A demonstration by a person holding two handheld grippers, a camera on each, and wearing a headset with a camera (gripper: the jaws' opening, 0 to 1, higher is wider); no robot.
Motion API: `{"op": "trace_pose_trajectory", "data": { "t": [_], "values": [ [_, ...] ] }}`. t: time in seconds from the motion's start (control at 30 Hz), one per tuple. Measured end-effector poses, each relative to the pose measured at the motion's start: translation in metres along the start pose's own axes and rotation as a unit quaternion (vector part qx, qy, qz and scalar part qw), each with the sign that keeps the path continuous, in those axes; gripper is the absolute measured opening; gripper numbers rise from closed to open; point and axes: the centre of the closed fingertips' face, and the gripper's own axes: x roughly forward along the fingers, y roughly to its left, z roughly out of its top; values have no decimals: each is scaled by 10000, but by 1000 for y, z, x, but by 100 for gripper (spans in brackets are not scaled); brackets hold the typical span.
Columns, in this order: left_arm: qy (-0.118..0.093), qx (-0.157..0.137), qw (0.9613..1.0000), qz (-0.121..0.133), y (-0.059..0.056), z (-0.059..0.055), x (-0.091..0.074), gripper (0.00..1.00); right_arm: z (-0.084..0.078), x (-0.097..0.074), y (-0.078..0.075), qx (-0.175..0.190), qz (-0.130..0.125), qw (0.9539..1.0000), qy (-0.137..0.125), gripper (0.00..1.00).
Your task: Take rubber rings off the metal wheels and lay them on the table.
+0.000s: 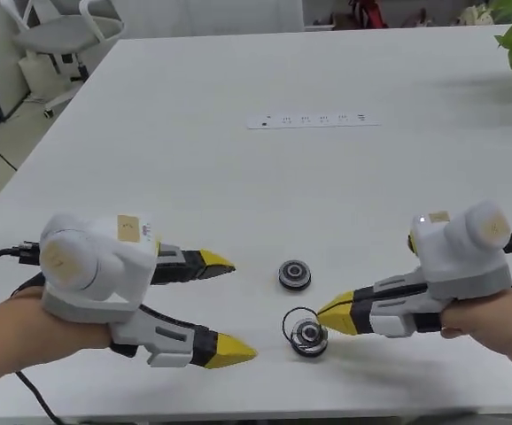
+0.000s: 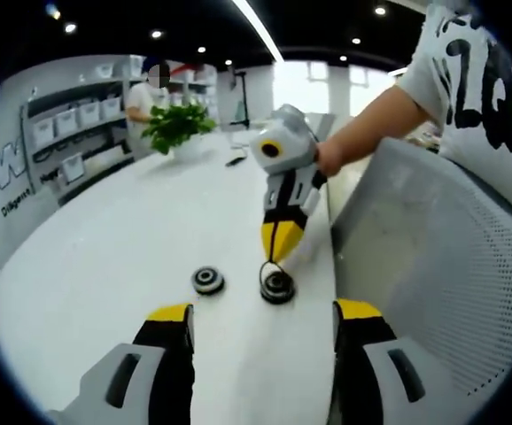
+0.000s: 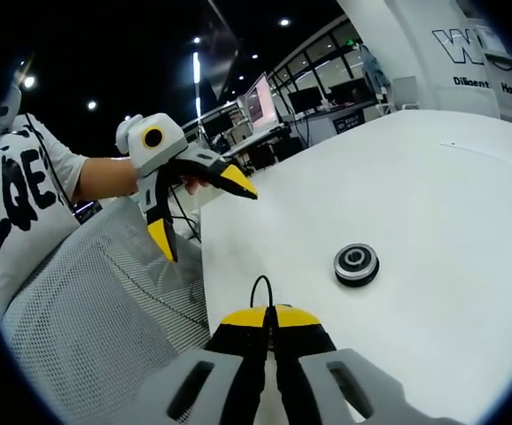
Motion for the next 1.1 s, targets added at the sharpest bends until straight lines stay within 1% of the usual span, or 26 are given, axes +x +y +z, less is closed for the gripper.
{"op": "trace_pose_trajectory", "data": {
  "t": [0.17,0.23,0.37,0.5,0.67,0.93,1.0,1.1],
  "values": [
    [-98,-173,9996,215,6,-3,-8,70,4,4,-1,-55,64,10000,2,0],
    [-121,-214,9994,259,6,-5,-11,71,6,6,0,-73,88,9999,23,0],
    [-121,-275,9989,354,9,-9,-18,73,11,13,1,-145,156,9997,86,0],
    [-155,-445,9976,499,13,-13,-24,74,17,19,-1,-175,175,9996,97,0],
    [-129,-476,9969,620,15,-18,-29,75,23,29,-2,-208,169,9995,137,0],
    [-129,-556,9953,781,19,-21,-37,77,24,45,1,-244,115,9993,241,0],
    [-124,-578,9949,814,20,-22,-38,77,23,49,2,-283,110,9991,299,0],
    [-81,-602,9948,820,20,-25,-38,77,19,54,-1,-315,57,9988,372,0]
  ]
}}
